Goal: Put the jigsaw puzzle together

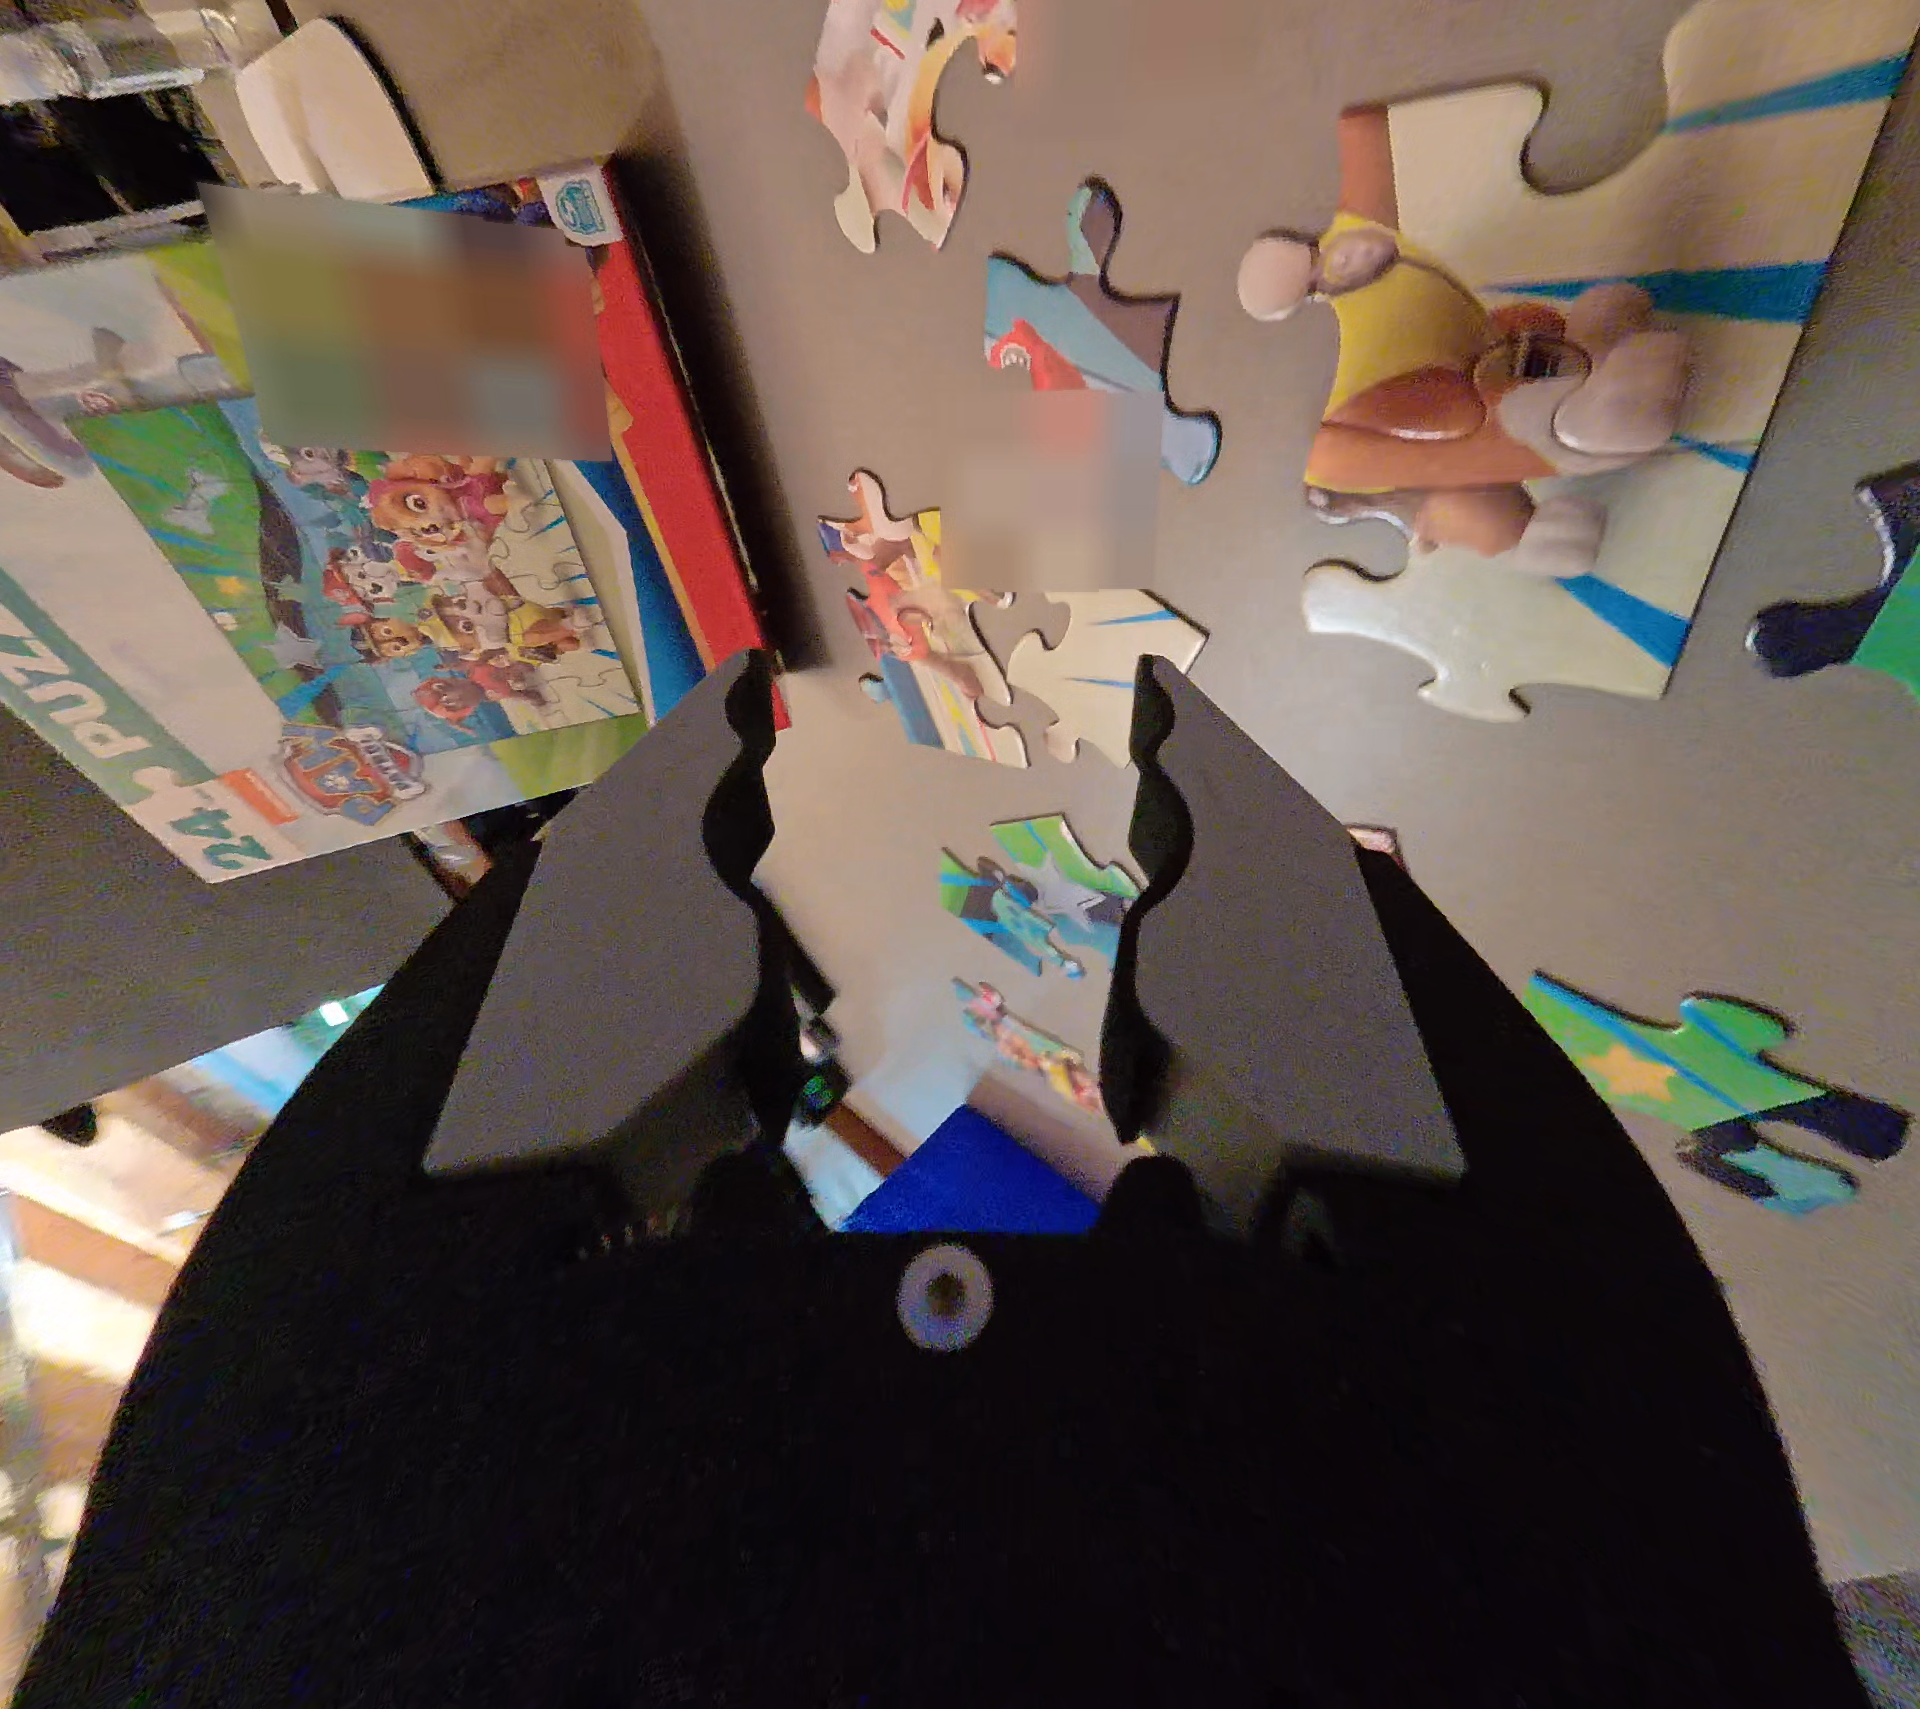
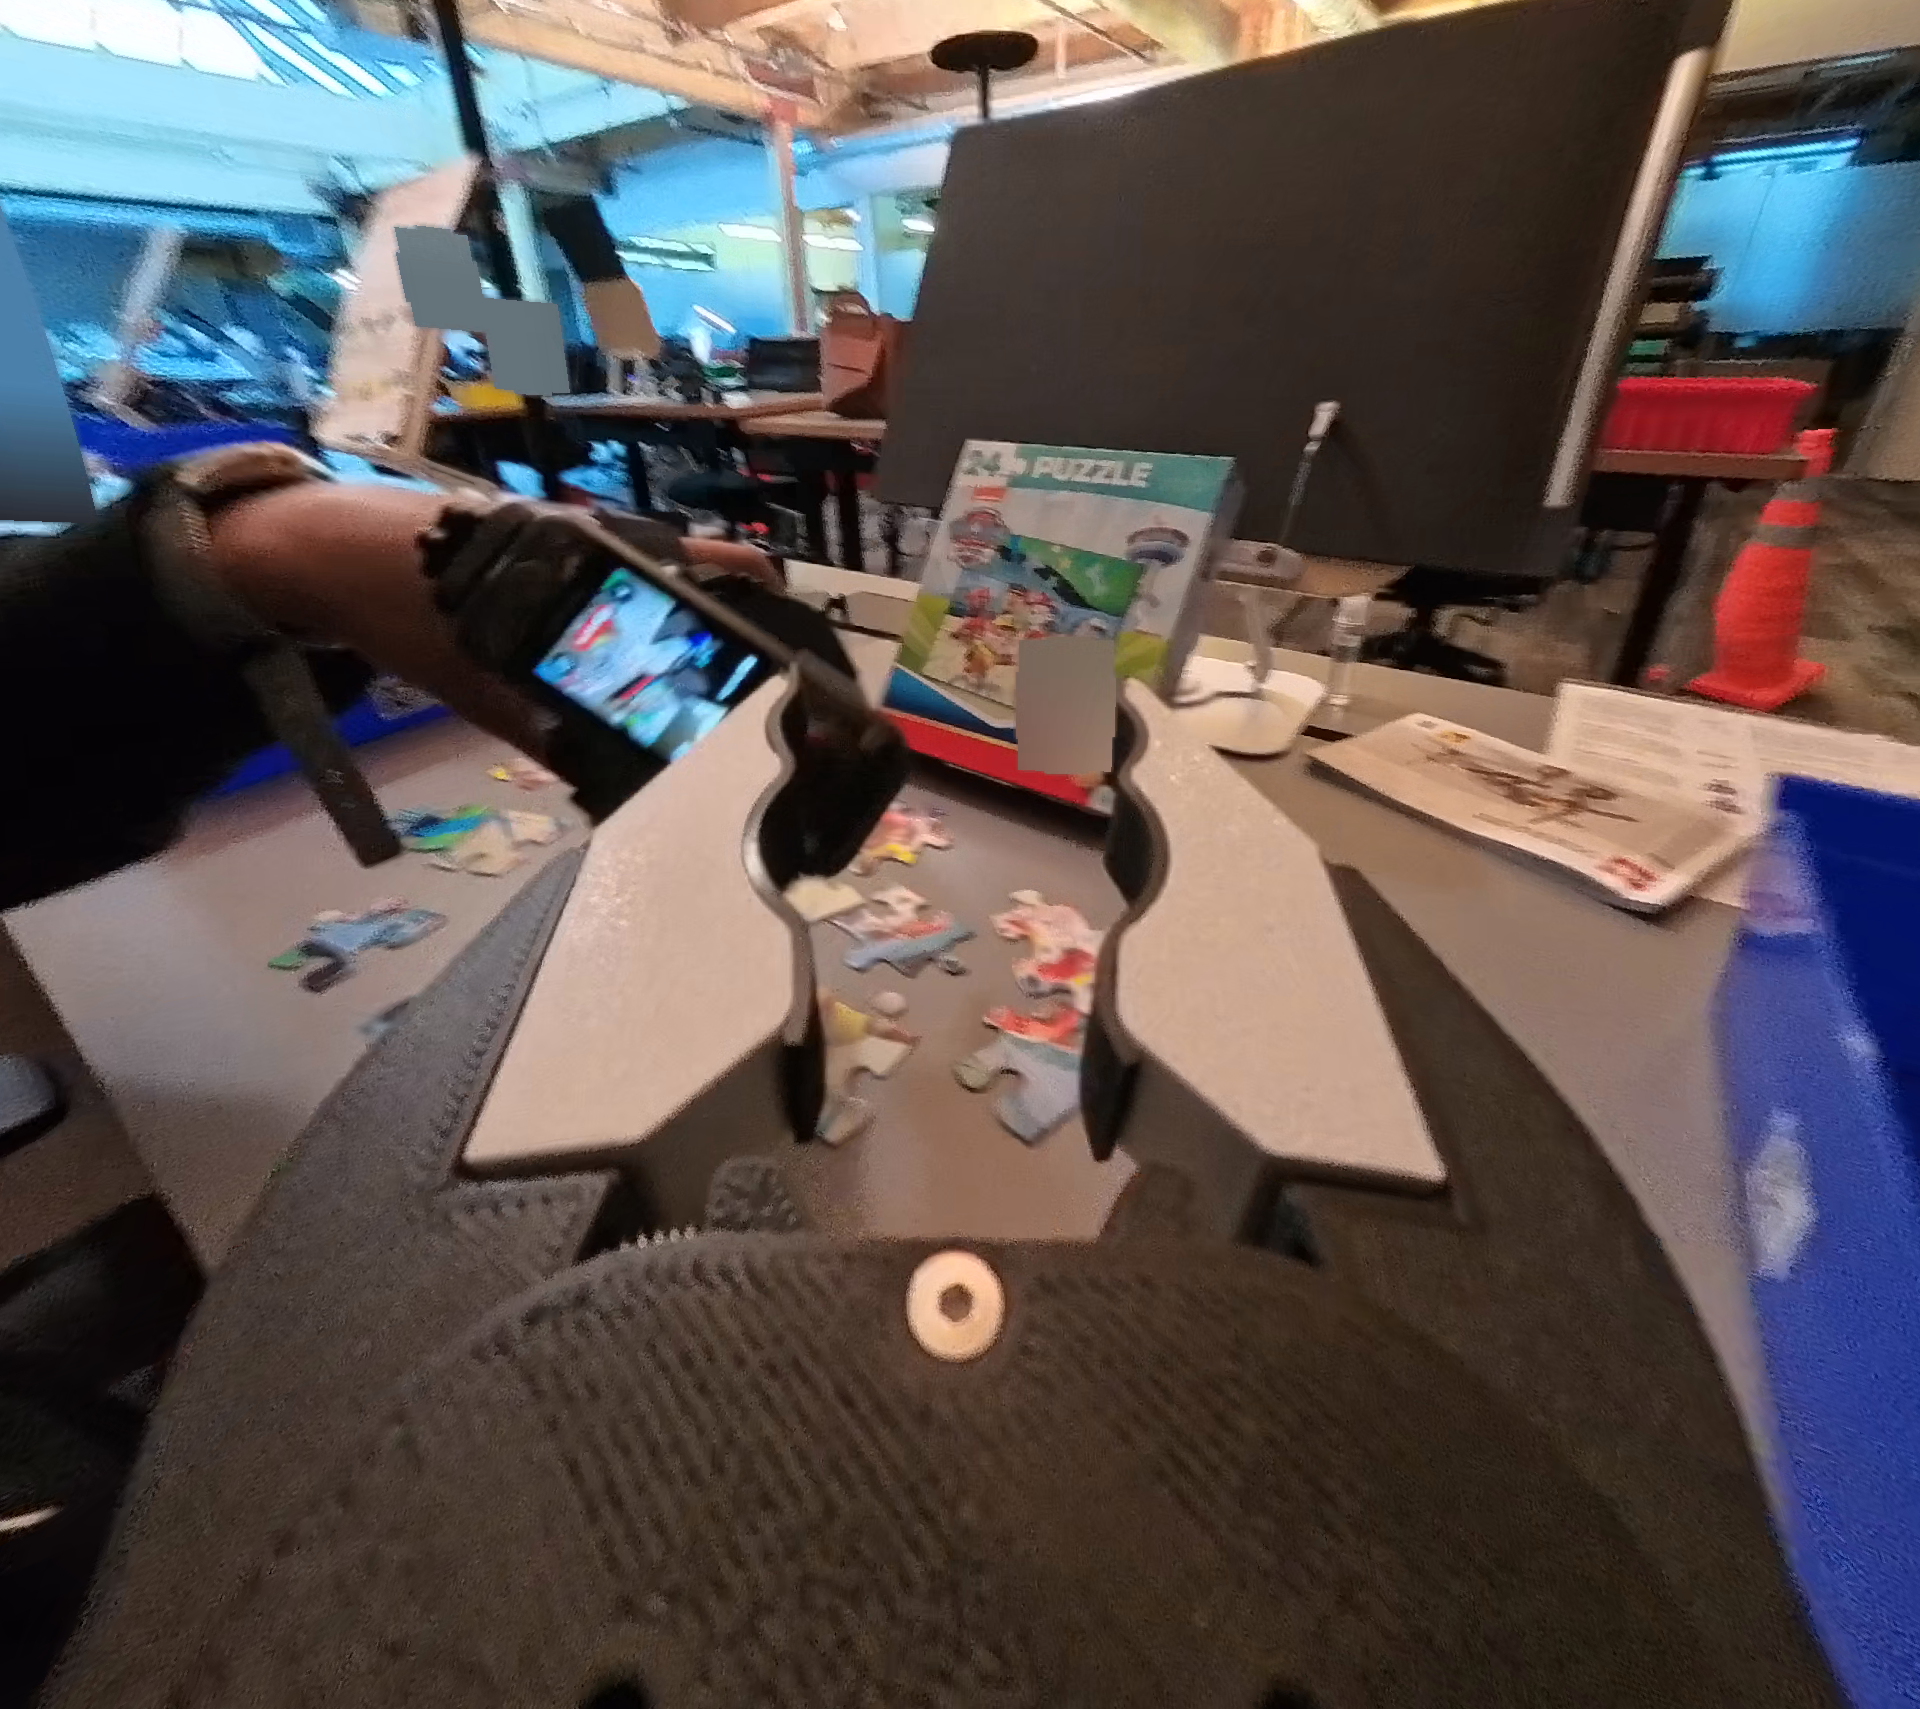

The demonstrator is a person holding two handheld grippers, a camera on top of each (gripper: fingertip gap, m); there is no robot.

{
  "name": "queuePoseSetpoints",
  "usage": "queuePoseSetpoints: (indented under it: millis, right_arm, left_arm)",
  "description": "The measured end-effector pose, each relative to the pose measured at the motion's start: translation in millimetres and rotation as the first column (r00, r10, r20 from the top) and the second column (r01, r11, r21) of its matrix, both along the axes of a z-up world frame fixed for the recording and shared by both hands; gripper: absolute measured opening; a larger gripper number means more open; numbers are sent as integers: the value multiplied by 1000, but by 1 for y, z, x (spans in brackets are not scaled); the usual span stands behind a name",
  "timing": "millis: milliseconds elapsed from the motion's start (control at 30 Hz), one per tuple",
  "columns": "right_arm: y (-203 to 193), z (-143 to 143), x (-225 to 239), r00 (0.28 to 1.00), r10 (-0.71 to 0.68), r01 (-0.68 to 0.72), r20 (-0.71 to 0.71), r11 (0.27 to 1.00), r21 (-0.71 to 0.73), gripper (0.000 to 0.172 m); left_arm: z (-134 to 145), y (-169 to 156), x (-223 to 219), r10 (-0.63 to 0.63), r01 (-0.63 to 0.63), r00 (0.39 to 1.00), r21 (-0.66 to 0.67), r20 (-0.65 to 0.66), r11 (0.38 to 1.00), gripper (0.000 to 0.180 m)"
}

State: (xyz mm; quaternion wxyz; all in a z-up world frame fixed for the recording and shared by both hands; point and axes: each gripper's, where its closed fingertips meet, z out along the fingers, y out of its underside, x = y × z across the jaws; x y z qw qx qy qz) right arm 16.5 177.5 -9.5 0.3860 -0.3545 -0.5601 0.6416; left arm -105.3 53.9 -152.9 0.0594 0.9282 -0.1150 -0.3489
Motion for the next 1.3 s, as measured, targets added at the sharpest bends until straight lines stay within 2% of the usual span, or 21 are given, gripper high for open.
queuePoseSetpoints:
  millis: [67, 100, 133, 200, 300, 333, 400, 500, 600, 733, 933, 1067, 1300]
  right_arm:
    - [-18, -4, 0, 997, 75, -74, 7, 996, -48, 56]
    - [-29, -6, 2, 994, 111, -111, 5, 992, -60, 56]
    - [-40, -8, 3, 990, 144, -143, 7, 988, -57, 56]
    - [-65, -15, 5, 979, 201, -200, 28, 979, -28, 56]
    - [-109, -44, 7, 936, 304, -319, 176, 946, 65, 53]
    - [-124, -61, 9, 904, 335, -372, 265, 923, 102, 54]
    - [-151, -92, 18, 835, 367, -464, 411, 870, 165, 60]
    - [-180, -128, 42, 776, 371, -552, 509, 791, 265, 59]
    - [-188, -171, 62, 765, 274, -568, 583, 713, 411, 65]
    - [-185, -199, 72, 766, 183, -548, 616, 687, 477, 71]
    - [-186, -204, 71, 750, 161, -539, 641, 711, 452, 71]
    - [-188, -201, 81, 750, 177, -546, 638, 709, 446, 49]
    - [-182, -200, 89, 716, 187, -561, 673, 728, 395, 47]
  left_arm:
    - [-4, 2, 2, 62, -77, 993, 157, 99, 985, 74]
    - [-5, 1, 2, 97, -133, 984, 255, 149, 958, 77]
    - [-5, -2, -1, 133, -196, 972, 357, 192, 913, 78]
    - [-9, -16, -1, 192, -338, 930, 518, 314, 786, 78]
    - [-23, -40, 8, 208, -523, 836, 619, 509, 586, 77]
    - [-29, -48, 11, 202, -562, 809, 626, 553, 540, 77]
    - [-38, -60, 16, 186, -603, 776, 624, 603, 497, 77]
    - [-42, -74, 15, 209, -600, 784, 629, 584, 494, 76]
    - [-37, -76, 16, 206, -577, 802, 635, 561, 514, 76]
    - [-26, -70, 20, 159, -570, 804, 664, 573, 483, 77]
    - [-27, -76, 18, 171, -580, 800, 669, 575, 466, 76]
    - [-23, -76, 18, 167, -580, 802, 682, 573, 445, 76]
    - [-25, -76, 17, 174, -576, 807, 684, 565, 449, 76]
